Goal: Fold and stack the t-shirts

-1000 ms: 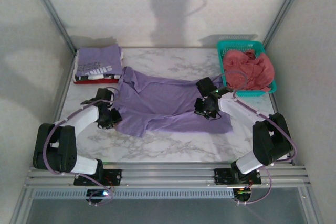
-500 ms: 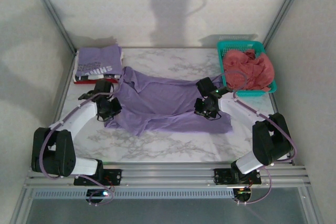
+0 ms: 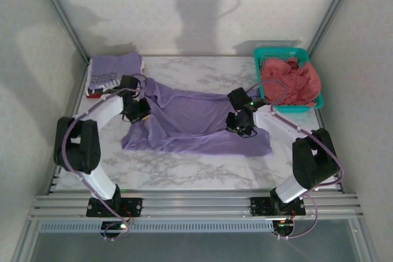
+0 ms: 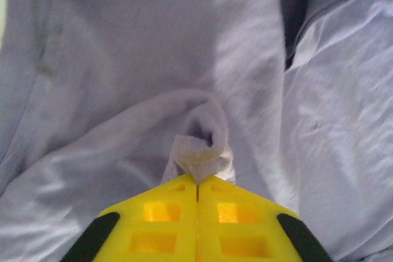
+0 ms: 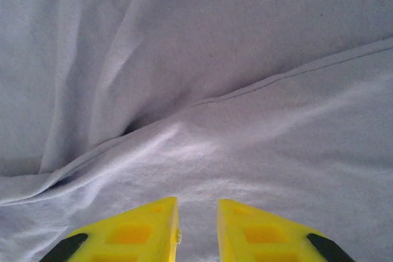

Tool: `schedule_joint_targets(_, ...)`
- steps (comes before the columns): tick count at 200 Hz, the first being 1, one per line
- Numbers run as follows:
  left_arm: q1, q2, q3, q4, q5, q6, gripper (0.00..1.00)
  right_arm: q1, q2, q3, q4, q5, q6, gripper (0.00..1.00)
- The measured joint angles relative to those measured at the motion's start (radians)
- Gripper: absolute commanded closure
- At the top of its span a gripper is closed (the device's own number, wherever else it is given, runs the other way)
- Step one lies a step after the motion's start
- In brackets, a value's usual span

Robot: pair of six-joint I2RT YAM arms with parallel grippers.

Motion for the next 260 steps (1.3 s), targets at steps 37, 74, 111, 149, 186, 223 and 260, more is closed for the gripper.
schedule_joint_targets(37, 0.003, 0.067, 0.077, 0.031, 0.0, 0.009, 0.48, 0.0, 0.0, 0.0, 0.0, 0.0, 0.0, 0.75)
schedule_joint_targets(74, 0.005, 0.03, 0.079, 0.029, -0.027, 0.019, 0.44, 0.016, -0.009, 0.0, 0.0, 0.0, 0.001, 0.74)
schedule_joint_targets(111, 0.002, -0.151, -0.074, 0.017, -0.018, 0.023, 0.43, 0.068, -0.011, 0.0, 0.01, -0.005, 0.016, 0.74)
schedule_joint_targets(149, -0.024, -0.234, -0.285, 0.01, -0.008, 0.014, 0.45, 0.08, -0.01, 0.0, 0.028, -0.012, 0.036, 0.73)
schedule_joint_targets(186, -0.026, -0.24, -0.346, 0.022, 0.014, 0.003, 0.46, 0.261, -0.011, -0.003, 0.134, -0.002, 0.125, 0.65)
schedule_joint_targets(223, -0.039, -0.282, -0.368, 0.055, 0.036, -0.013, 0.58, 0.387, -0.011, -0.003, 0.212, 0.005, 0.198, 0.64)
schedule_joint_targets(260, -0.102, -0.305, -0.439, 0.069, 0.055, -0.037, 0.62, 0.375, -0.011, -0.001, 0.206, 0.056, 0.214, 0.64)
